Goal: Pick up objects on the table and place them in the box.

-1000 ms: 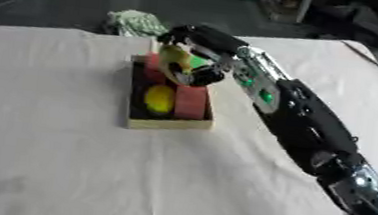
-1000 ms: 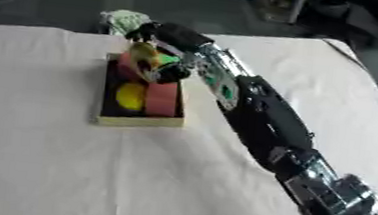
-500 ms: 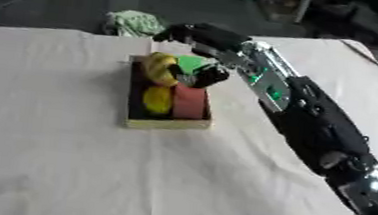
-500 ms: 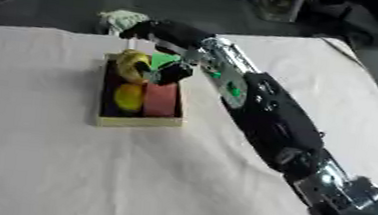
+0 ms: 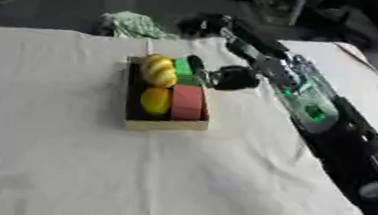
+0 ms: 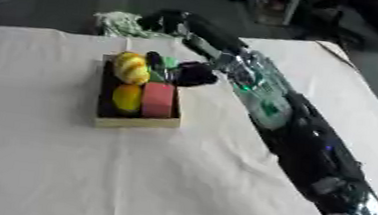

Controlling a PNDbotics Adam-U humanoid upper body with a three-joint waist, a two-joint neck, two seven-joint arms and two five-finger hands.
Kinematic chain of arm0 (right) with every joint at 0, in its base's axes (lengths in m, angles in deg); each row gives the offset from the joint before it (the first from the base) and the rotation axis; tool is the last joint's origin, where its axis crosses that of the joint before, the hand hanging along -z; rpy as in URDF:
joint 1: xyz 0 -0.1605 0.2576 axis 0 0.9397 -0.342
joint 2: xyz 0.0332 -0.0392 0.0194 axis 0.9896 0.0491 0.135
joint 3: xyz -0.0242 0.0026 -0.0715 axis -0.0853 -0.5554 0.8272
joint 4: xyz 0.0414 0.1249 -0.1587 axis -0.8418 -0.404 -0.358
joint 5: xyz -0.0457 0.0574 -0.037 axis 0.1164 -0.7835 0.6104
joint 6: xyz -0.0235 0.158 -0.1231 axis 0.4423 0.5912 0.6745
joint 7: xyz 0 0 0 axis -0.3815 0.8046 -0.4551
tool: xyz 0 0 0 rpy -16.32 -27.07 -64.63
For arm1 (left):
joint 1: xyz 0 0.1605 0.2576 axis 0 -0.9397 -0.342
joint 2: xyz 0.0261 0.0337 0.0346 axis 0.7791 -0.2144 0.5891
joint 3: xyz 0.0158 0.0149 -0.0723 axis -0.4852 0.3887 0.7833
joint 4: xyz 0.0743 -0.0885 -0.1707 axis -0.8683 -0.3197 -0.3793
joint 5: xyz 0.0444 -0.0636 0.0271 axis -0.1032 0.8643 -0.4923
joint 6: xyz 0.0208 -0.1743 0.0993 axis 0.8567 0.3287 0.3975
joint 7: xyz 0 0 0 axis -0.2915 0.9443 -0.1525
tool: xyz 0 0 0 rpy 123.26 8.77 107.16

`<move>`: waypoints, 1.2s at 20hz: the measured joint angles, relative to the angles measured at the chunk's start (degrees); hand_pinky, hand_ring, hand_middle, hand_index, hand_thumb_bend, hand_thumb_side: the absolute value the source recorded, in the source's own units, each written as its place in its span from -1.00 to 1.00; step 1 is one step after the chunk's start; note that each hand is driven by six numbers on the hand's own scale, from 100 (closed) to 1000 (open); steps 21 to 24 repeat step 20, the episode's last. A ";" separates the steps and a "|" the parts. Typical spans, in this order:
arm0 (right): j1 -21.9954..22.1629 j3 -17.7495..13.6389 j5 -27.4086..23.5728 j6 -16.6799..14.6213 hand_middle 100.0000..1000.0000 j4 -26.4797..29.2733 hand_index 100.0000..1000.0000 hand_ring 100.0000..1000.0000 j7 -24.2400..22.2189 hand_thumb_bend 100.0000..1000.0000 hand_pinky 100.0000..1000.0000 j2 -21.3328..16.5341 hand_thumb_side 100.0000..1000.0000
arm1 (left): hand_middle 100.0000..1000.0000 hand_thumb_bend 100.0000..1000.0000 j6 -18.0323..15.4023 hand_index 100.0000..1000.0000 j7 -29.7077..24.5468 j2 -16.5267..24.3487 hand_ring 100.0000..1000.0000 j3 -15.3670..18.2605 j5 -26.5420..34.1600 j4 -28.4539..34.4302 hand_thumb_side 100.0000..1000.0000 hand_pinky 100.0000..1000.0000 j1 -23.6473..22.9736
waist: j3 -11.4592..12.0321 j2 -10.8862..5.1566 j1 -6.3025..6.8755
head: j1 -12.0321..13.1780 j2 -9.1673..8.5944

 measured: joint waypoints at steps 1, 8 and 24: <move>2.38 -0.87 -2.58 0.63 0.38 2.44 0.69 0.48 0.80 -1.00 0.44 1.13 -0.14 | 0.07 -1.00 0.04 0.62 0.16 0.00 0.19 0.06 0.00 0.00 0.31 0.60 0.09 | -0.26 0.04 -0.06 | 0.42 0.01; 14.23 -3.58 -9.82 0.79 0.32 9.61 0.67 0.43 2.39 -1.00 0.39 9.74 -0.06 | 0.08 -1.00 0.26 0.63 0.58 -0.15 0.21 0.05 0.48 0.00 0.31 0.60 1.41 | -1.58 0.30 0.24 | 3.37 0.39; 20.48 -1.74 -8.51 -0.77 0.26 9.84 0.64 0.38 1.93 -1.00 0.36 15.13 -0.09 | 0.12 -1.00 0.70 0.63 0.62 -1.49 0.24 -0.41 0.97 0.00 0.35 0.60 1.36 | -3.83 -0.06 2.26 | 12.88 5.88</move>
